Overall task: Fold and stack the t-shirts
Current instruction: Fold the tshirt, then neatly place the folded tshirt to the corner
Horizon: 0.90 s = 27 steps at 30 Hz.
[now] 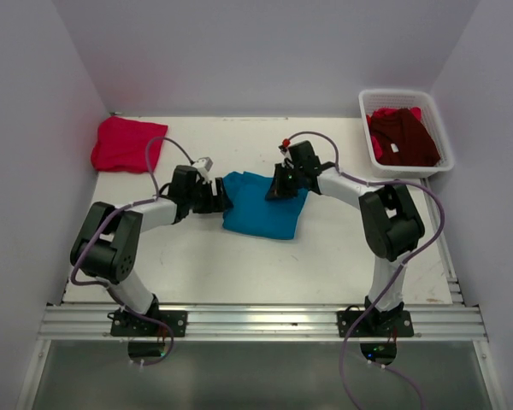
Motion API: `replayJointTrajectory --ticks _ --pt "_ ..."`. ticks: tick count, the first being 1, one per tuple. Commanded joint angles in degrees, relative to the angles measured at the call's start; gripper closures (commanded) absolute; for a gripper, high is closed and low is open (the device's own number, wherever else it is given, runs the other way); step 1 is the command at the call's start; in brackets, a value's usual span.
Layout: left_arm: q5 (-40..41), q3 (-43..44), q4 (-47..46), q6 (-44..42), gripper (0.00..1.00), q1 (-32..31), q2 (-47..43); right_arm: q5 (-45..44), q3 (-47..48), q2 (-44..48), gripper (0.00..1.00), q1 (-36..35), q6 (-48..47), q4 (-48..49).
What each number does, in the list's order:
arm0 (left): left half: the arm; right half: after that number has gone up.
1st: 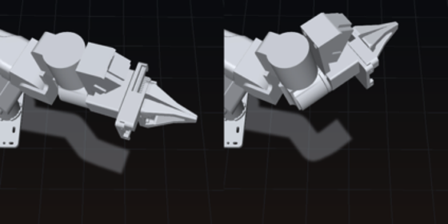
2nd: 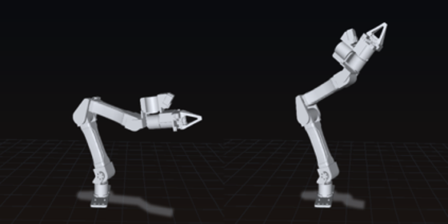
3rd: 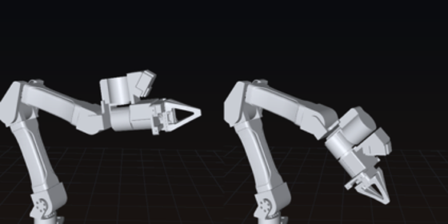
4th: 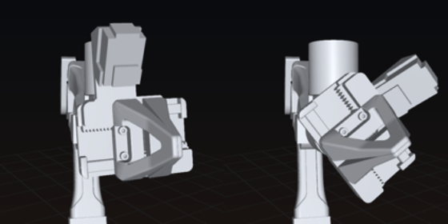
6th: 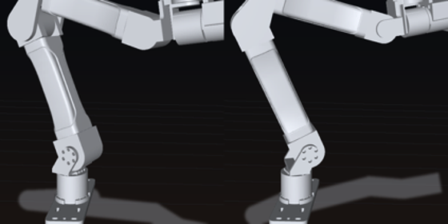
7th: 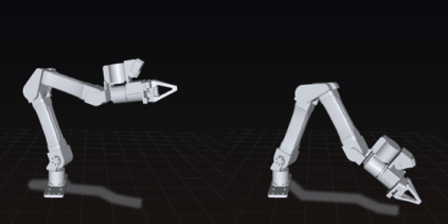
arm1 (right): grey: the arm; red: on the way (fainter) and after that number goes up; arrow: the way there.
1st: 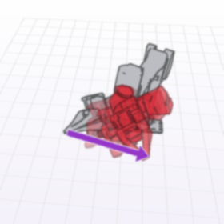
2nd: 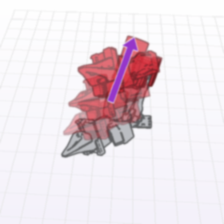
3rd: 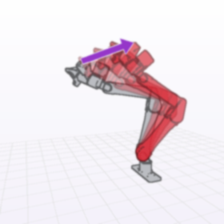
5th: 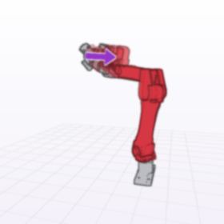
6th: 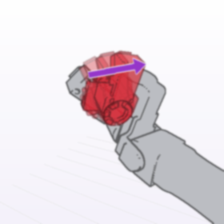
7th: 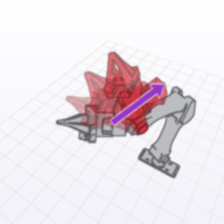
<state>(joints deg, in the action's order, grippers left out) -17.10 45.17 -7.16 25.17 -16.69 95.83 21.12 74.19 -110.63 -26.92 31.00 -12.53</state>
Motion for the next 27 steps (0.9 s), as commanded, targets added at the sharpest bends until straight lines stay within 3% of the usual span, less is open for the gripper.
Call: replayJointTrajectory --ticks 1,8,17,27 --pt "-1.53 -0.43 -3.12 0.85 0.22 -0.10 1.90 -7.04 0.69 -0.90 1.00 -0.24 -0.77 -3.27" --pt "-1.53 1.76 -3.04 0.67 0.22 -0.10 4.80 -17.96 1.48 -5.47 1.00 -1.73 0.28 -9.70" --pt "1.72 12.39 1.35 -1.09 0.22 -0.28 12.87 -17.79 -1.51 -6.35 1.00 -2.26 0.11 -8.91" --pt "-4.51 29.17 6.98 -3.72 0.21 -5.81 25.36 -17.70 -1.42 -6.09 1.00 -2.26 -0.95 -9.88"
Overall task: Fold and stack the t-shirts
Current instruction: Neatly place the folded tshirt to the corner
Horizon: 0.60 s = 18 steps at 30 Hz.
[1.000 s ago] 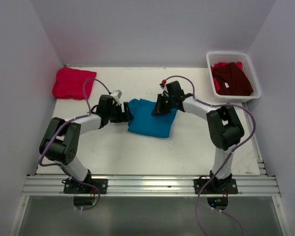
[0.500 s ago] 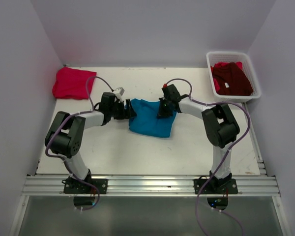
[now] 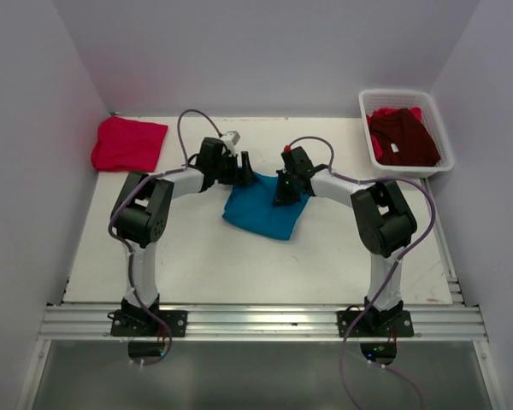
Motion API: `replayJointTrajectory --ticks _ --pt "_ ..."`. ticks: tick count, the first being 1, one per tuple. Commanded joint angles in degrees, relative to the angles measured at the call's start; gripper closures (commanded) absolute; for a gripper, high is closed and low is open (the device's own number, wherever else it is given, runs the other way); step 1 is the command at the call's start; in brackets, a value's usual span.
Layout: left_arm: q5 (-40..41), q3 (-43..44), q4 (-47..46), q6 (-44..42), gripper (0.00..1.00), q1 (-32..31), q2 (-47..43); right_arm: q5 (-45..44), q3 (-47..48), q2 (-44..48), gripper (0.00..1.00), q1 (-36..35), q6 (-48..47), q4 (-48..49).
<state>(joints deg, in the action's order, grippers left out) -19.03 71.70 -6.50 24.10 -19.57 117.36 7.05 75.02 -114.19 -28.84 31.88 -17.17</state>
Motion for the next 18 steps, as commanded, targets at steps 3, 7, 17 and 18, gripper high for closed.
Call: replayJointTrajectory --ticks 3,7,17,18 --pt "-6.19 3.53 8.87 -3.18 0.20 -4.94 4.37 -3.53 -1.81 -2.53 1.00 -0.34 -1.91 -5.60" --pt "-11.11 2.13 9.22 -3.97 0.18 -5.74 3.93 -3.53 -1.02 -3.14 1.00 -0.34 -2.35 -6.30" --pt "-20.07 -8.68 1.68 -2.31 0.21 -5.92 0.06 -2.57 0.30 -4.37 1.00 -0.25 -1.73 -6.39" --pt "-20.69 -9.73 0.80 -1.87 0.23 -5.92 0.24 -2.65 0.30 -4.37 1.00 -0.25 -1.82 -6.39"
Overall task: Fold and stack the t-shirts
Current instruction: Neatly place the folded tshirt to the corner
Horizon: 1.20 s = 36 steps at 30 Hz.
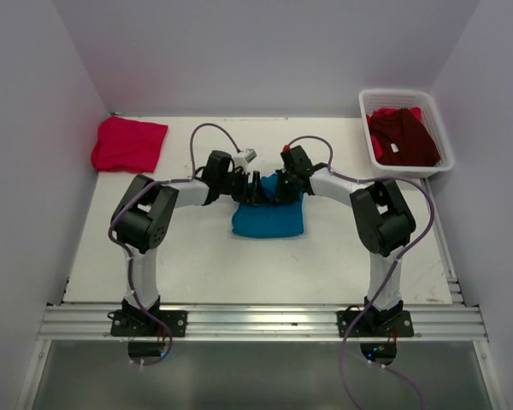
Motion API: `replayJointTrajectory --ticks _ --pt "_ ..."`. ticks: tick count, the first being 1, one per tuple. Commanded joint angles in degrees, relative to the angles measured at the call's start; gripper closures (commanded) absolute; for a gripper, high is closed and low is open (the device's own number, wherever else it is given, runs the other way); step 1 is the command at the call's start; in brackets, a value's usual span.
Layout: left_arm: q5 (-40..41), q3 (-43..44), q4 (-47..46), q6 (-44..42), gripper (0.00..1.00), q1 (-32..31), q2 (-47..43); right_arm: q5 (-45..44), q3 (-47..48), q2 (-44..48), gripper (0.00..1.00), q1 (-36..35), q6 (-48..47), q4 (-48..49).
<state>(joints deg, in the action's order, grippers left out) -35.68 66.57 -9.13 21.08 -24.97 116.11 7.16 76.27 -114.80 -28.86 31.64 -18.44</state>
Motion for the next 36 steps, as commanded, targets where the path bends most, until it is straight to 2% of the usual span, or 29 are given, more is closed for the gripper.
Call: replayJointTrajectory --ticks 1,3,4,6,7,9,10,12,17,21,22,23,24,27,29,36 --pt "-4.48 -4.86 1.93 2.03 0.30 -0.52 1.74 -2.68 -0.95 -3.67 1.00 -0.32 -1.49 -5.21" --pt "-5.45 -5.65 0.34 3.52 0.37 -0.52 2.27 -2.59 -1.03 -3.67 1.00 -0.23 -1.49 -5.12" --pt "-5.19 -5.83 -0.71 3.96 0.48 -0.52 2.36 -2.59 -1.04 -3.67 1.00 -0.32 -1.40 -5.21" --pt "-4.49 -6.53 -1.94 4.67 0.57 -0.52 2.62 -2.50 -1.30 -3.50 1.00 -0.32 -1.49 -5.21" --pt "-4.31 -6.71 -2.91 5.19 0.67 -0.52 2.71 -2.59 -1.39 -3.41 1.00 -0.23 -1.58 -5.21" --pt "-4.13 -7.41 -4.23 6.33 0.75 -0.52 2.71 -2.33 -1.47 -3.23 1.00 -0.32 -1.84 -5.21" --pt "-3.87 -7.59 -5.10 6.60 0.87 -0.52 2.71 -2.32 -1.56 -3.23 1.00 -0.32 -1.93 -5.12" --pt "-2.73 -7.77 -5.46 7.22 1.00 -0.43 2.71 -1.80 -1.74 -2.97 1.00 -0.23 -2.19 -4.94" --pt "-1.76 -8.47 -5.55 7.22 1.00 -0.08 0.96 3.38 -4.02 0.62 1.00 -0.23 -3.77 -1.52" --pt "-0.53 -9.61 -4.24 6.61 1.00 0.89 -4.21 11.02 -8.49 9.58 1.00 -0.23 -5.70 3.14" --pt "0.17 -9.70 -3.63 6.34 1.00 1.32 -5.62 13.21 -9.03 14.38 0.98 -0.32 -6.06 3.23" --pt "1.57 -9.79 -3.10 6.08 1.00 1.59 -7.12 14.19 -9.56 16.61 0.73 -0.32 -6.58 3.06" --pt "2.19 -9.79 -2.05 5.64 1.00 1.85 -10.09 14.90 -10.69 19.50 0.58 -0.32 -6.85 2.71" --pt "4.56 -8.57 0.15 5.64 1.00 3.26 -15.37 16.13 -13.50 29.44 0.36 -0.32 -7.03 1.22" --pt "6.23 -6.99 1.21 5.81 1.00 4.58 -18.36 15.78 -15.52 35.84 0.29 -0.23 -7.11 -0.10" --pt "12.73 -1.62 5.43 6.16 1.00 9.31 -20.40 13.76 -21.77 49.05 0.28 -0.23 -8.17 -6.78"
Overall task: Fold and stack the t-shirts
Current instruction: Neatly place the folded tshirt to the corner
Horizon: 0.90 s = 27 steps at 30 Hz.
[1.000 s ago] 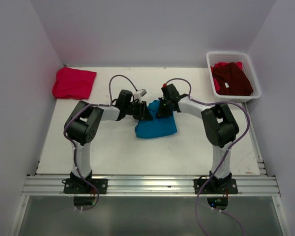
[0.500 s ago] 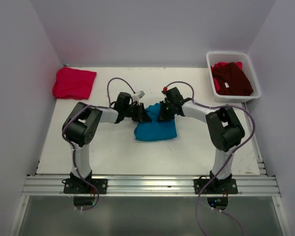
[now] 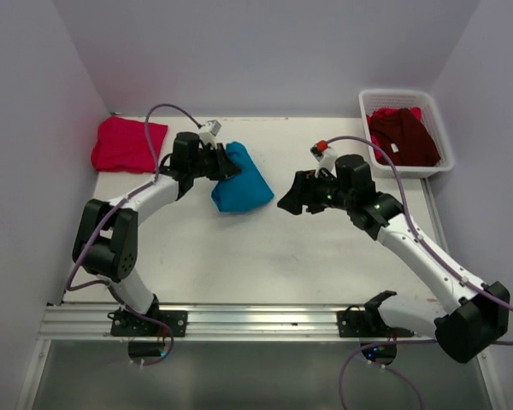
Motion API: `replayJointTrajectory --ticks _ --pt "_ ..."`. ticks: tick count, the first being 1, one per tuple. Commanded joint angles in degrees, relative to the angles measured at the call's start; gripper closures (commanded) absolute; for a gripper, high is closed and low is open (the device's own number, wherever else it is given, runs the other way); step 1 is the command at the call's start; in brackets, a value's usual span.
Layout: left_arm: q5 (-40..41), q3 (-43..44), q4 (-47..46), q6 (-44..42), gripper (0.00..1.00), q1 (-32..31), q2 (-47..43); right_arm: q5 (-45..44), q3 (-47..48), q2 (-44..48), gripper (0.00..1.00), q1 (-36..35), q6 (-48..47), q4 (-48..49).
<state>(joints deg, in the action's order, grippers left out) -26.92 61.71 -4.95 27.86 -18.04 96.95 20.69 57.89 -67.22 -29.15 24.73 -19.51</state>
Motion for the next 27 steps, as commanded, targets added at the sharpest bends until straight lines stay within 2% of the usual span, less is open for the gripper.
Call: replayJointTrajectory --ticks 1,6,14,22,27 --pt "4.50 4.54 1.35 -0.52 1.00 3.09 -0.71 0.14 -4.79 2.44 0.28 -0.03 -1.18 -6.24" --pt "5.99 11.40 4.07 -0.43 1.00 8.01 2.19 -0.03 -8.31 6.83 0.28 -0.03 -0.91 -8.43" --pt "7.58 27.92 8.38 1.23 1.00 17.77 9.39 -0.38 -12.71 10.44 0.28 0.05 -0.47 -10.28" --pt "4.95 36.28 5.66 5.89 1.00 28.93 18.35 -1.09 -13.85 11.76 0.29 0.05 -0.56 -14.06" --pt "0.22 39.35 -1.28 10.11 1.00 34.90 23.37 -1.97 -13.77 10.80 0.29 -0.03 -0.30 -16.09"
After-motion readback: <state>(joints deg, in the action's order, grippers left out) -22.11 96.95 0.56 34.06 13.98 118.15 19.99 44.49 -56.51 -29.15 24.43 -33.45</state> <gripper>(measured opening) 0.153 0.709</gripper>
